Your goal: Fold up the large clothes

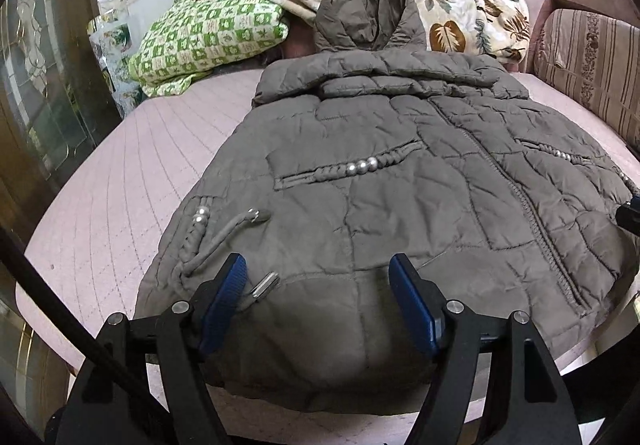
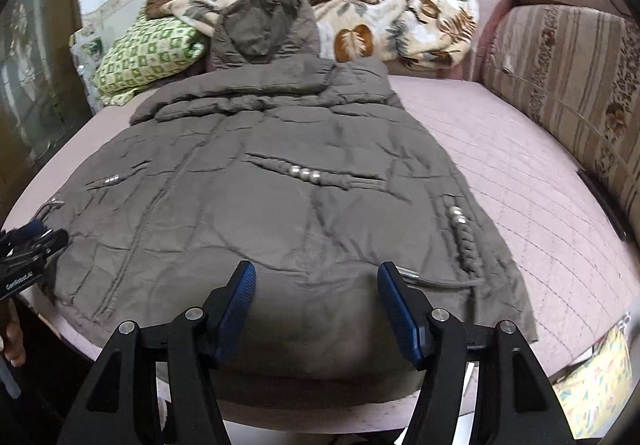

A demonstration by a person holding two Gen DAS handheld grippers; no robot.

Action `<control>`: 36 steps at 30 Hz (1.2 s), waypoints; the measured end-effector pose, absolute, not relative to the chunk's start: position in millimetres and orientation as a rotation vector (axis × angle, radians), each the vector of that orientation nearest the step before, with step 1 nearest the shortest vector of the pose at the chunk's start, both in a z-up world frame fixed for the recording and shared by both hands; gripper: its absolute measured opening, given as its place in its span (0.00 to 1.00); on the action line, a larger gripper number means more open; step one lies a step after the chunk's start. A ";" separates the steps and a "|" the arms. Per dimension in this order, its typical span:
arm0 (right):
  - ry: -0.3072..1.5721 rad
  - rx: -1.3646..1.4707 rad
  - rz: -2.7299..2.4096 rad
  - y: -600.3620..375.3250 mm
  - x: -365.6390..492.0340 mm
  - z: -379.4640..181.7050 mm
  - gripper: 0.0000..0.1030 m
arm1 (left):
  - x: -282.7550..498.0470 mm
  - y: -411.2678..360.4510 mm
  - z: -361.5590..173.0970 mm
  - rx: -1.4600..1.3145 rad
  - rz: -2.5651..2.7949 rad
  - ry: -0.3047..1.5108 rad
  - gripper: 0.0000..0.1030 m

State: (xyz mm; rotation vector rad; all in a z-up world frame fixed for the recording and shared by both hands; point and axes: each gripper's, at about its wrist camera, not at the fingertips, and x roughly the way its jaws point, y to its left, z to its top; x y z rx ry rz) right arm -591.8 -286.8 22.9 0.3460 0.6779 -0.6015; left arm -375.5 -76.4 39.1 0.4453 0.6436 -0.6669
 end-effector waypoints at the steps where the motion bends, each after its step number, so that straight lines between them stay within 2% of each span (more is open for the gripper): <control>1: 0.673 0.333 -0.587 -283.1 -589.0 24.4 0.66 | -377.4 -78.8 40.0 0.447 -0.671 0.640 0.73; 15: 0.715 0.235 -0.423 -241.6 -538.6 20.0 0.69 | -412.0 -116.1 29.8 0.599 -0.723 0.563 0.74; 26: 0.759 0.257 -0.413 -243.7 -527.6 10.7 0.81 | -405.0 -117.0 23.5 0.597 -0.715 0.605 0.78; 36: 0.680 0.241 -0.445 -244.6 -534.7 22.6 0.81 | -401.8 -116.2 23.5 0.580 -0.710 0.625 0.78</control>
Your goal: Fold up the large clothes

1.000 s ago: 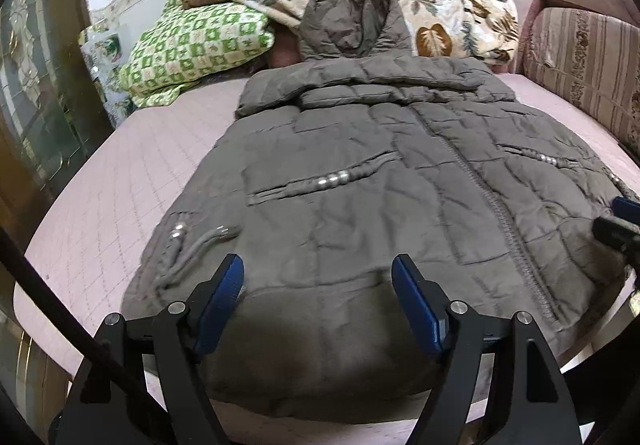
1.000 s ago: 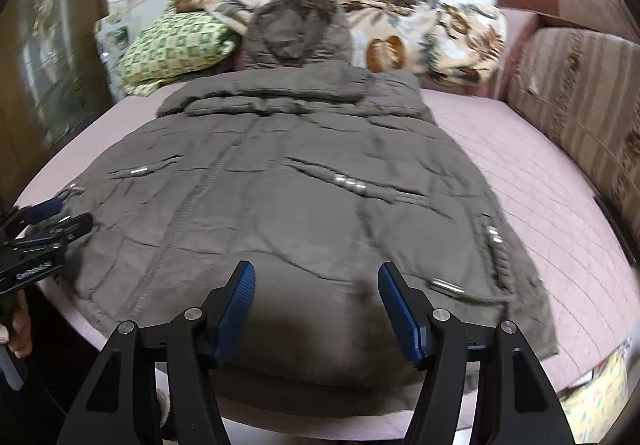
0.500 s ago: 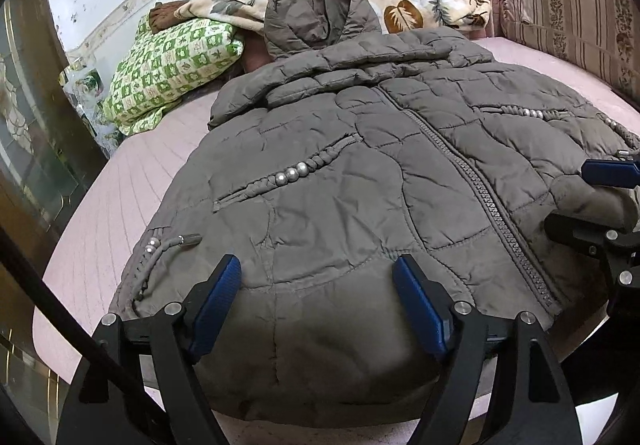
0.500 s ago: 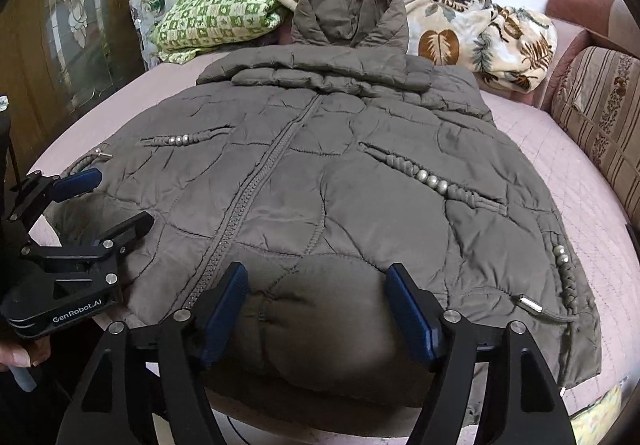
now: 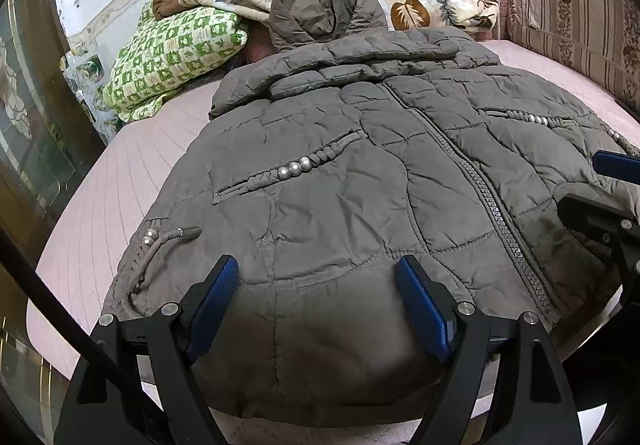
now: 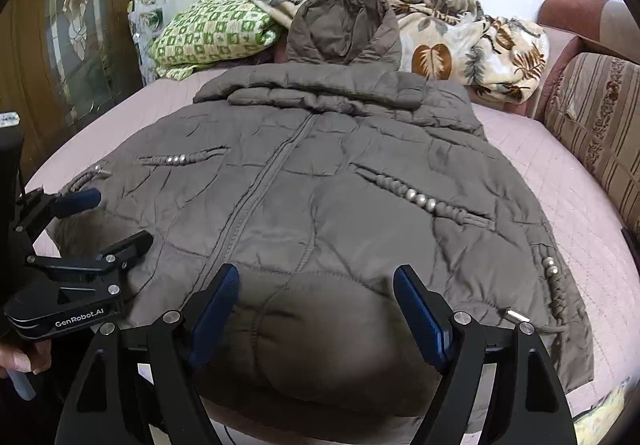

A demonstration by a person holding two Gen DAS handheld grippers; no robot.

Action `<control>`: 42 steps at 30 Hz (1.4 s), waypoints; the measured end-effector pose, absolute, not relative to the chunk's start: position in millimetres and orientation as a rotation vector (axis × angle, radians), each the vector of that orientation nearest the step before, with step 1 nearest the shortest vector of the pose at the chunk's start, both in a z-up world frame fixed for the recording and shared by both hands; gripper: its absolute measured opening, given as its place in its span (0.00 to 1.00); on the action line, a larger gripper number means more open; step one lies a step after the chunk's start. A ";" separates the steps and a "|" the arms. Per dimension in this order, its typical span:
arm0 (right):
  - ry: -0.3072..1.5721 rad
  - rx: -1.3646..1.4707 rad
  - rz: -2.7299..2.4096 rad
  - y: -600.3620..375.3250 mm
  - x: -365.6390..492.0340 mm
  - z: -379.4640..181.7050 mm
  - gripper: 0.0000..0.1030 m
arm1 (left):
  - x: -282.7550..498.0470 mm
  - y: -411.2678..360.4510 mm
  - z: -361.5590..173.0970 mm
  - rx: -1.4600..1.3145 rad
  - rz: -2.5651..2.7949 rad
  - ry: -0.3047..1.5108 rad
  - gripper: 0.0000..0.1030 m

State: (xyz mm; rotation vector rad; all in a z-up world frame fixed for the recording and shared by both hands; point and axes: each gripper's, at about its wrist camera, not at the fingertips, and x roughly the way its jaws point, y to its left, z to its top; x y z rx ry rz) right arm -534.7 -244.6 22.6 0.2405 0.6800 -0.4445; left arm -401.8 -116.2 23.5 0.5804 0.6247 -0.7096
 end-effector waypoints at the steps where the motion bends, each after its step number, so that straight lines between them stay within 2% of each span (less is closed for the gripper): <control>1: 0.681 0.248 -0.447 -246.5 -535.1 22.7 0.81 | -401.4 -116.3 23.1 0.580 -0.708 0.626 0.78; 20: 0.654 0.393 -0.465 -266.6 -548.7 32.2 0.81 | -403.4 -115.2 29.7 0.567 -0.700 0.629 0.78; 26: 0.653 0.427 -0.464 -270.7 -550.4 30.9 0.81 | -395.9 -116.9 50.1 0.522 -0.701 0.610 0.78; 34: 0.704 0.448 -0.444 -276.4 -540.3 27.8 0.81 | -342.6 -145.6 85.1 0.422 -0.688 0.625 0.78; 40: 0.713 0.497 -0.411 -294.5 -527.4 68.7 0.81 | -290.7 -196.1 128.1 0.350 -0.662 0.609 0.79; 42: 0.699 0.519 -0.410 -309.4 -515.9 100.0 0.81 | -264.4 -214.9 138.5 0.308 -0.644 0.629 0.83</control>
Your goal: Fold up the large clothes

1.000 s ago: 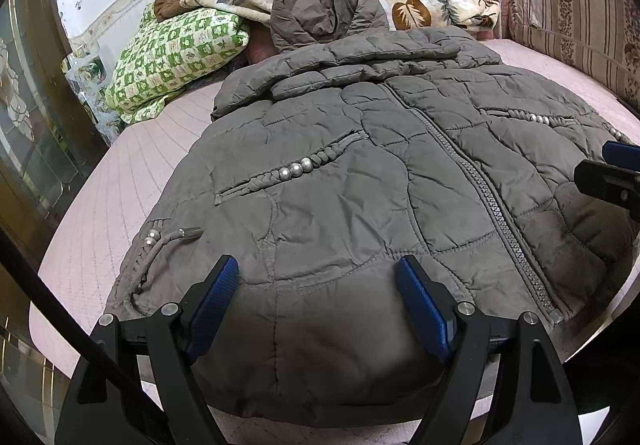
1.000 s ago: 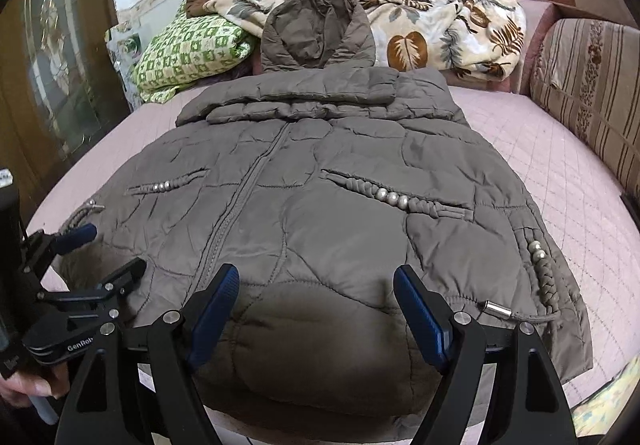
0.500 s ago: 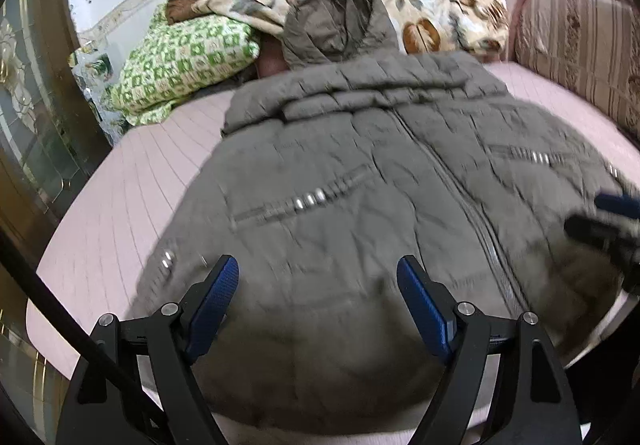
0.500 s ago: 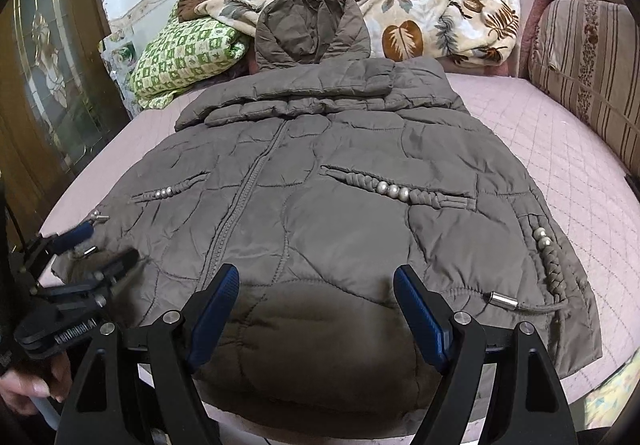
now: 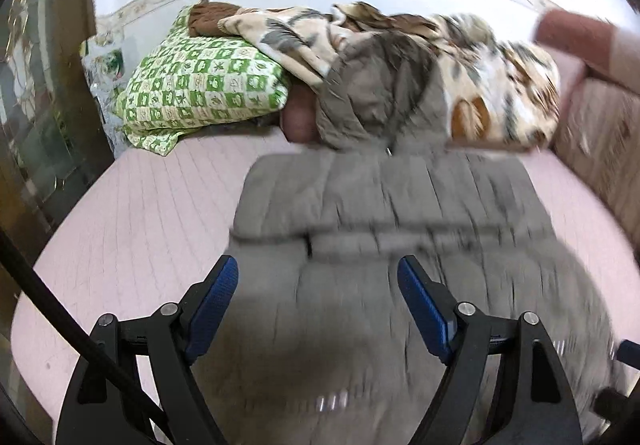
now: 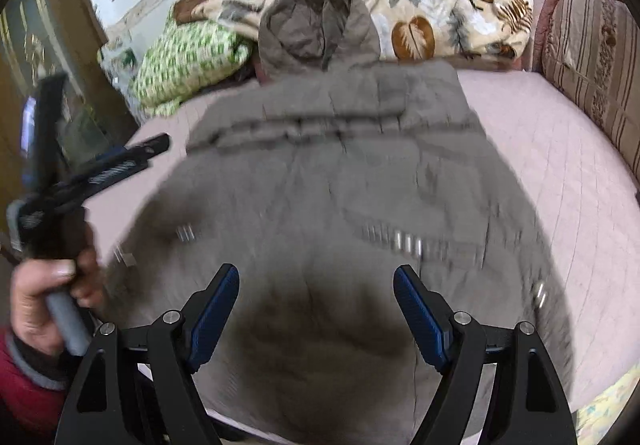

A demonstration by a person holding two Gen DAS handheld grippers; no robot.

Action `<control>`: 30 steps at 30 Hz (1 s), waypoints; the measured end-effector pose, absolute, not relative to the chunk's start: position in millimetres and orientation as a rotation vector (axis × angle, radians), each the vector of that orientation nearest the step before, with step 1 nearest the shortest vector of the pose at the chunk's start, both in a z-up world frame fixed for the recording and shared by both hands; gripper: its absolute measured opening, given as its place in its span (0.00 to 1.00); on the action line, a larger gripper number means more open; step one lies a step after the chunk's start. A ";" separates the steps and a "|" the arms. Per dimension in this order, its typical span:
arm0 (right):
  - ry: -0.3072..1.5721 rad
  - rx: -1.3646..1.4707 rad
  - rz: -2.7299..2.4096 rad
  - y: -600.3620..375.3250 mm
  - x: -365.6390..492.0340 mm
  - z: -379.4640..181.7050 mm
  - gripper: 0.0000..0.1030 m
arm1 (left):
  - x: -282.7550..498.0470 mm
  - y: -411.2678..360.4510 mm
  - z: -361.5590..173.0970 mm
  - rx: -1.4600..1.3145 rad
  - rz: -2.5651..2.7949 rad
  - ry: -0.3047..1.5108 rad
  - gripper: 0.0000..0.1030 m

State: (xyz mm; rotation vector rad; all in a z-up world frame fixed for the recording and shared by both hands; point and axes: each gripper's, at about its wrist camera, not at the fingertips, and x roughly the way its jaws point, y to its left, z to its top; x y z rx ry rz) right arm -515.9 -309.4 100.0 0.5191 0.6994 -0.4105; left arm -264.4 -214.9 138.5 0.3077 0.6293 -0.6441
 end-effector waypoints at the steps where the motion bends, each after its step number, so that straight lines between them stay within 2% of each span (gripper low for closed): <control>1: 0.682 0.524 -0.418 -317.6 -508.4 119.3 0.81 | -253.6 -222.4 138.0 0.298 -0.646 0.637 0.84; 6: 0.620 0.516 -0.445 -355.9 -449.3 204.0 0.81 | -226.3 -231.1 105.3 0.310 -0.594 0.624 0.84; 13: 0.540 0.578 -0.462 -434.0 -315.1 269.8 0.81 | -205.5 -217.0 99.0 0.249 -0.596 0.636 0.84; 18: 0.539 0.617 -0.505 -502.2 -210.0 272.2 0.81 | -197.3 -219.6 95.8 0.250 -0.616 0.649 0.84; 22: 0.546 0.730 -0.538 -560.1 -140.1 246.6 0.81 | -193.9 -226.9 86.6 0.281 -0.602 0.645 0.84; 30: 0.436 0.899 -0.602 -636.5 -88.2 213.4 0.81 | -189.4 -240.1 71.6 0.317 -0.605 0.663 0.84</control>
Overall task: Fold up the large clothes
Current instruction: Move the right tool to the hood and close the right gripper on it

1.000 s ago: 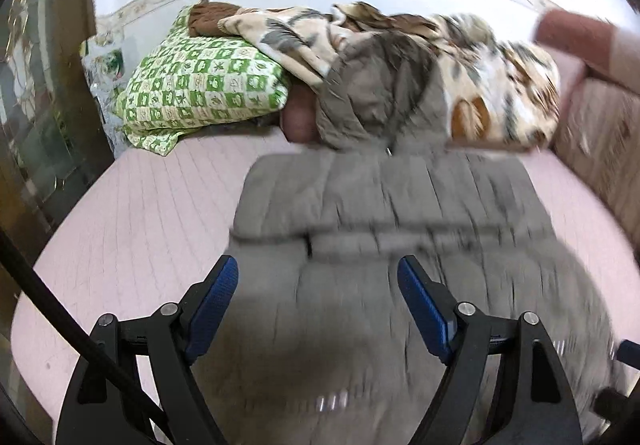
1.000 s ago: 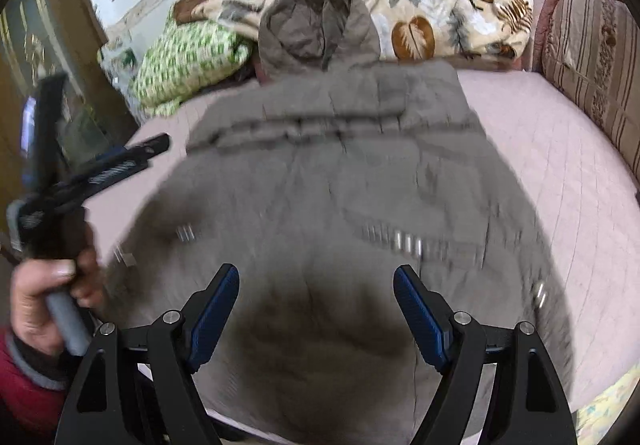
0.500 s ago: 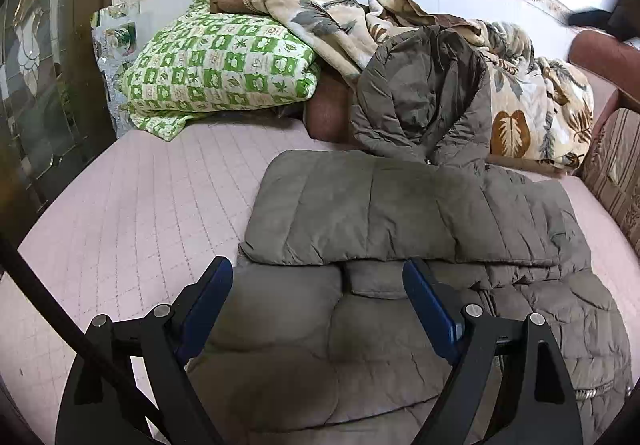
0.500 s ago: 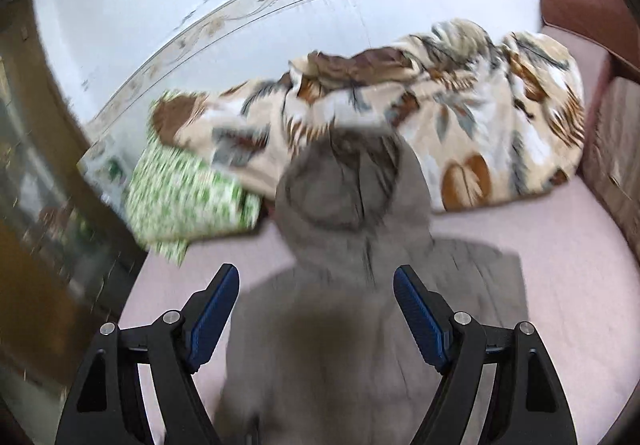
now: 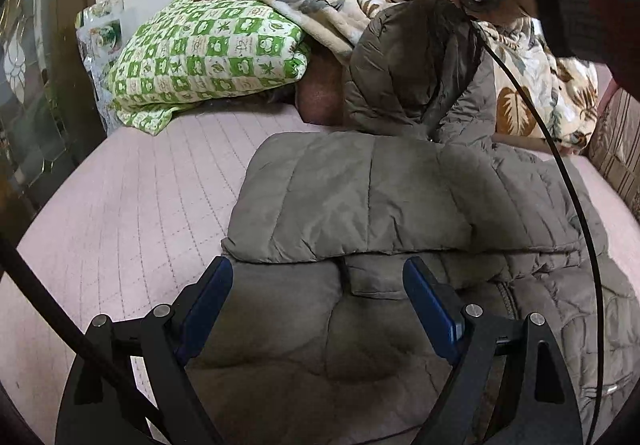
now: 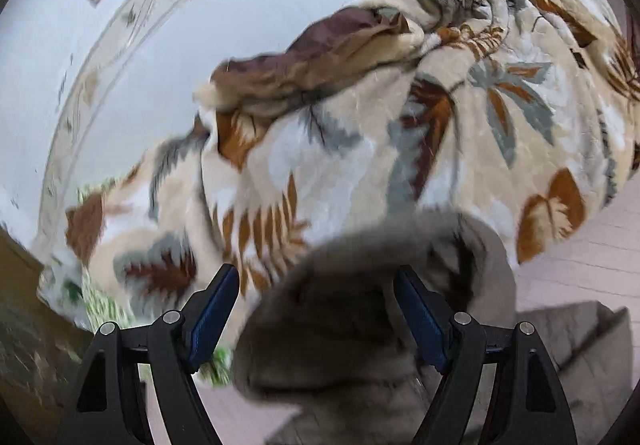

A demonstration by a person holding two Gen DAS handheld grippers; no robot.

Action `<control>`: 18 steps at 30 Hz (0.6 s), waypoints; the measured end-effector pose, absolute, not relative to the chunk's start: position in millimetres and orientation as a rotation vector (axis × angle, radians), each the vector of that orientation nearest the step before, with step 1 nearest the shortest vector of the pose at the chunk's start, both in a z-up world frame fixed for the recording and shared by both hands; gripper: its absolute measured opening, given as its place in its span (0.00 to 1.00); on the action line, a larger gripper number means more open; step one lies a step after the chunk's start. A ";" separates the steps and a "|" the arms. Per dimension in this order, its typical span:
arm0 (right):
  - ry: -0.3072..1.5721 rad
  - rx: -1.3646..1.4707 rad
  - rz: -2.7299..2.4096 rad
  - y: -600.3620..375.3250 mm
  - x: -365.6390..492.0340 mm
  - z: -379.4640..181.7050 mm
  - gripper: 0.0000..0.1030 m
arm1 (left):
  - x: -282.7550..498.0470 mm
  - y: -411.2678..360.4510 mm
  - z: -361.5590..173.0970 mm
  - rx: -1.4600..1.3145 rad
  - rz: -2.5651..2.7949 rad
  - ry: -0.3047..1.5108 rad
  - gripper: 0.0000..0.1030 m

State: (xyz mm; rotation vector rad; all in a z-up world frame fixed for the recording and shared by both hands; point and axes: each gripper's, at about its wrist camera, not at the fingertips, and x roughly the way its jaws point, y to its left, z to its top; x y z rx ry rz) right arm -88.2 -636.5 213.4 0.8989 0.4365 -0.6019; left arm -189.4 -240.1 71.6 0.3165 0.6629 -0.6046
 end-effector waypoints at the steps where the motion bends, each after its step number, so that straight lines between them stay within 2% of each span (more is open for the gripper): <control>1: 0.441 0.895 -0.608 -641.9 -84.4 211.7 0.78 | -188.9 -241.1 70.2 0.320 -0.605 0.665 0.84; 2: 0.455 0.897 -0.604 -646.1 -80.5 209.3 0.73 | -188.2 -242.6 68.5 0.322 -0.605 0.672 0.84; 4: 0.513 0.895 -0.591 -651.5 -70.4 200.3 0.29 | -187.2 -244.3 66.6 0.316 -0.603 0.684 0.84; 6: 0.511 0.868 -0.565 -646.6 -73.5 197.6 0.11 | -187.2 -244.2 67.9 0.310 -0.606 0.686 0.84; 10: 0.488 0.783 -0.552 -623.1 -97.4 211.0 0.07 | -188.9 -240.4 75.0 0.293 -0.611 0.672 0.84; 18: 0.426 0.687 -0.478 -539.4 -186.2 251.9 0.06 | -188.5 -227.9 91.0 0.248 -0.602 0.646 0.84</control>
